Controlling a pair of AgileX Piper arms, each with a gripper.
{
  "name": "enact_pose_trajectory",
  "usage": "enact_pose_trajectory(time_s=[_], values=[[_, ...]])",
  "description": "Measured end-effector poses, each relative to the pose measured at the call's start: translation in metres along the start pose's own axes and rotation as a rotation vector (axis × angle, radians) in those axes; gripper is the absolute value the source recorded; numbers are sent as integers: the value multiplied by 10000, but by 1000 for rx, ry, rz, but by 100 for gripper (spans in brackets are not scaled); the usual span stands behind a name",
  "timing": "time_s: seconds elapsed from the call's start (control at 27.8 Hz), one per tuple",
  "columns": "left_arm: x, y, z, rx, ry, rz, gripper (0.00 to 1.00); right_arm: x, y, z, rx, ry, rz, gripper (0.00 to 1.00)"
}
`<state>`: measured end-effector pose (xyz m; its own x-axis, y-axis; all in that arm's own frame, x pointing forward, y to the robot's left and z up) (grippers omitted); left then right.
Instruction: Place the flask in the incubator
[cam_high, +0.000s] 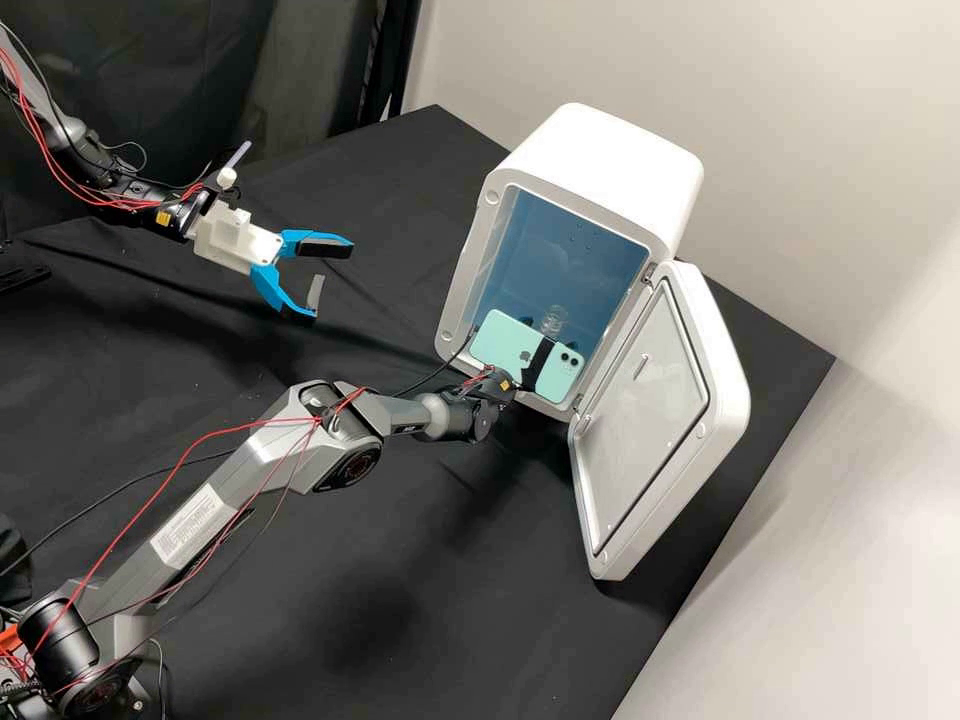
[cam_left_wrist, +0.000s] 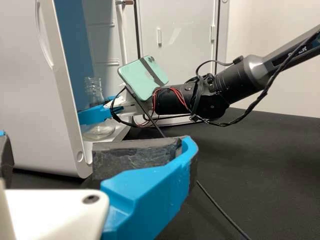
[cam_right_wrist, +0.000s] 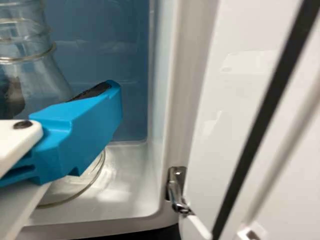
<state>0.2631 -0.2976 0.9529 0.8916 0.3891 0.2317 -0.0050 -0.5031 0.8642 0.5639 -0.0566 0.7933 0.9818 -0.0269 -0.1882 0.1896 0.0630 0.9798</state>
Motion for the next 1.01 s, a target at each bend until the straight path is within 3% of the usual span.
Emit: enact_pose_trajectory(time_s=[0.11, 0.36, 0.43, 0.57, 0.61, 1.01], values=[[0, 0, 0, 0, 0, 0, 100, 7, -19, -26, 10, 3, 1, 0], [-9, 7, -2, 0, 1, 2, 100, 25, -84, -124, 1, 20, -11, 0], [-13, 15, -7, 1, 3, 5, 100, 27, -91, -131, -13, 21, -13, 0], [-14, 19, -6, 1, 3, 6, 100, 27, -86, -129, -7, 19, -8, 0], [-14, 19, -5, 2, 2, 6, 100, 27, -83, -126, 2, 15, -4, 100], [-27, 3, -5, 0, 3, 0, 100, 30, -78, -119, -19, -5, 12, 100]])
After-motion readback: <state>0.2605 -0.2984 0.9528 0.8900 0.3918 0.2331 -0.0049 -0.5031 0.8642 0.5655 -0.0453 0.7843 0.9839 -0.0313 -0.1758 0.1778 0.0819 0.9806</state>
